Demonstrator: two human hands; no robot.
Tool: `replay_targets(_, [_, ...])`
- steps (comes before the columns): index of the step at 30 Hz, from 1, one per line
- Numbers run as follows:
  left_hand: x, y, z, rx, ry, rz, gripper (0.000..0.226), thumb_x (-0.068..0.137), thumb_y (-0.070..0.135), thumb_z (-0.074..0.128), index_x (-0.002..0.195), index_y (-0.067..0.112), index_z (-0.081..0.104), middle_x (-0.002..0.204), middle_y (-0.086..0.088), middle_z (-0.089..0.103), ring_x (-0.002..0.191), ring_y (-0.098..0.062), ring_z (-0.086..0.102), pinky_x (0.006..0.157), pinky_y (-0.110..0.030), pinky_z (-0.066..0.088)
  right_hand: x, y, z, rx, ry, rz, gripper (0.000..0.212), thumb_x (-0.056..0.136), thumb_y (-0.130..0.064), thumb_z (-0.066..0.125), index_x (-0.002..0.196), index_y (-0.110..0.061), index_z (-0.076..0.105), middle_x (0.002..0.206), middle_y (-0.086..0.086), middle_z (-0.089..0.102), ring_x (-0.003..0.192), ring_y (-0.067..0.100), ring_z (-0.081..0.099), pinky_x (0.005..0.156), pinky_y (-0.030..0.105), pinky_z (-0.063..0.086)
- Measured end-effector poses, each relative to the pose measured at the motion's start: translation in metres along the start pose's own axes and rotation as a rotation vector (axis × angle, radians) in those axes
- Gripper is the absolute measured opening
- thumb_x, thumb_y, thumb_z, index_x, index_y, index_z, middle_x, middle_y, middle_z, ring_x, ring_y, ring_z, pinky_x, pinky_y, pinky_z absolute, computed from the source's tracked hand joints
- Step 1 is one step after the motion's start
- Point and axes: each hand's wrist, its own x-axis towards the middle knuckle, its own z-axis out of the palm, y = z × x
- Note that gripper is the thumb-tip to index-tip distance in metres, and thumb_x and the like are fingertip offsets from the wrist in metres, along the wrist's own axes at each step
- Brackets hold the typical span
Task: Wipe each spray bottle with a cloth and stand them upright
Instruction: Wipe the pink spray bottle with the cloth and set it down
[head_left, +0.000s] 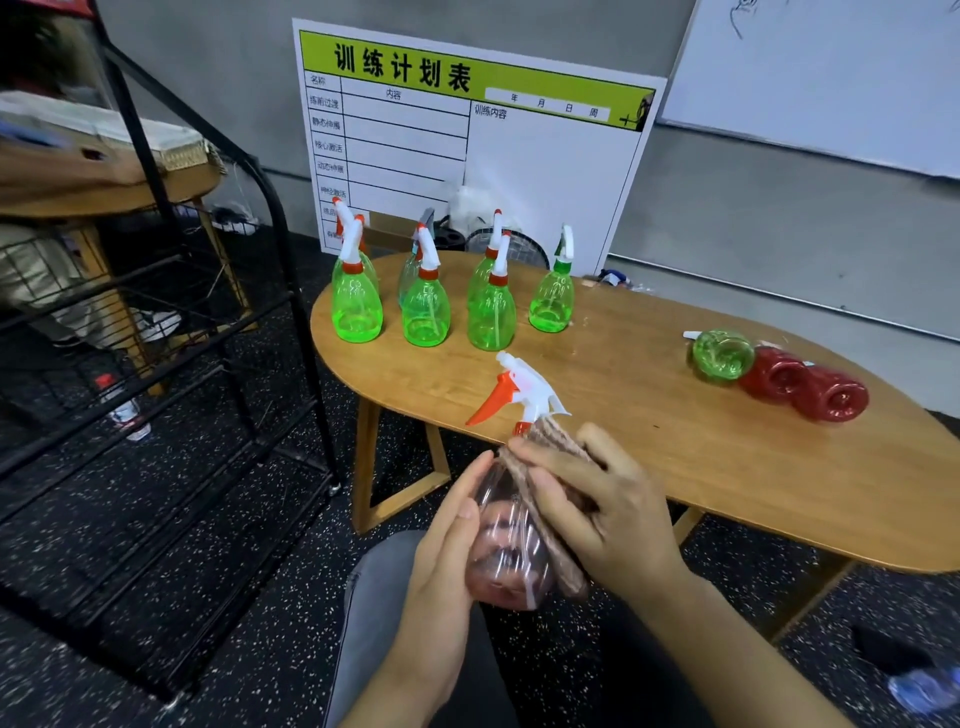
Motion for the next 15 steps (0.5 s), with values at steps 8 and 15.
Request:
replay_targets(8, [-0.002,0.003,-0.003,-0.086,-0.020,-0.015,0.051,0.098,0.042,0.043,0.146,0.035,0.056,0.130,-0.009,0.075,0.121,-0.028,0.071,0.095,-0.041,0.058,-0.039,-0.025,0.010,0.106,-0.099,-0.112,0.029,0.104,-0.037,0.062,0.131,-0.036,0.070,0.097,-0.003,0.061,0.070,0.002,0.056,0.054,0.021,0.051])
replay_targets(15, [-0.002,0.000,0.000,-0.015,-0.035,-0.052,0.047,0.103,0.045,0.046,0.149,0.036,0.054,0.135,-0.006,0.073,0.123,-0.029,0.071,0.101,-0.051,0.057,-0.024,-0.008,-0.002,0.005,-0.050,-0.125,0.028,0.106,-0.043,0.054,0.129,-0.040,0.069,0.093,-0.008,0.054,0.069,0.003,0.051,0.059,0.011,0.043])
